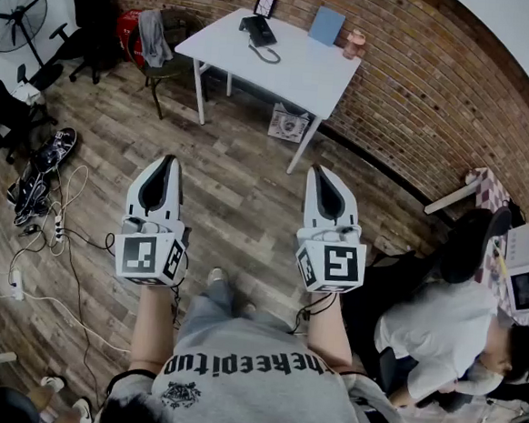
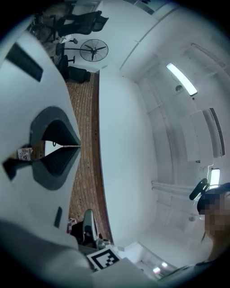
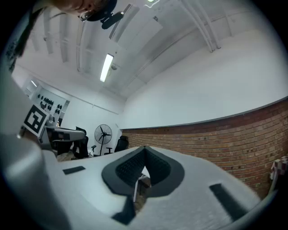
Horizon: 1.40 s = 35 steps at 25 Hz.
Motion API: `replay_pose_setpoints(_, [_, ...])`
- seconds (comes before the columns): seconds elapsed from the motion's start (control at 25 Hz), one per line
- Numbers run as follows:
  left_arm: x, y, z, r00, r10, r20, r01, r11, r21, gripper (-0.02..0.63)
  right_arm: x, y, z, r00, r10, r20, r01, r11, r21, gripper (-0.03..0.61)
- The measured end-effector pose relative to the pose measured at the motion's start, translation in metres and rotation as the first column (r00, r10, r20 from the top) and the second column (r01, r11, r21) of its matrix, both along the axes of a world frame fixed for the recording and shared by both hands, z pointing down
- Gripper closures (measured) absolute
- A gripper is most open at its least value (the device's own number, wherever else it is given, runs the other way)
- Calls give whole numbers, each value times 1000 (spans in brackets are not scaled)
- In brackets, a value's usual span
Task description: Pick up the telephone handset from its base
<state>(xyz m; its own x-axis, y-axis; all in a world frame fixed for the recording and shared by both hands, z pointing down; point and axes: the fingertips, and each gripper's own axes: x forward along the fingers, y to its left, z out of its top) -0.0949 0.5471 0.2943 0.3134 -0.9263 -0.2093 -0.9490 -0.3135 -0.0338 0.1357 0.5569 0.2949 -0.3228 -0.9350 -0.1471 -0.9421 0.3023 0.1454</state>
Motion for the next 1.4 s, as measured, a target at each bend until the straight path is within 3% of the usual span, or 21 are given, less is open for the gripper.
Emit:
replay_pose_setpoints(0.6, [16, -22, 1, 1000, 23, -5, -23, 1000, -6, 600, 13, -19, 5, 1000, 26, -2, -26, 1000, -9, 575])
replay_pose_setpoints(1.4, [-28, -126, -5, 999, 46, 5, -46, 999, 28, 600, -29, -121, 5, 998, 45, 32, -46, 999, 19, 575])
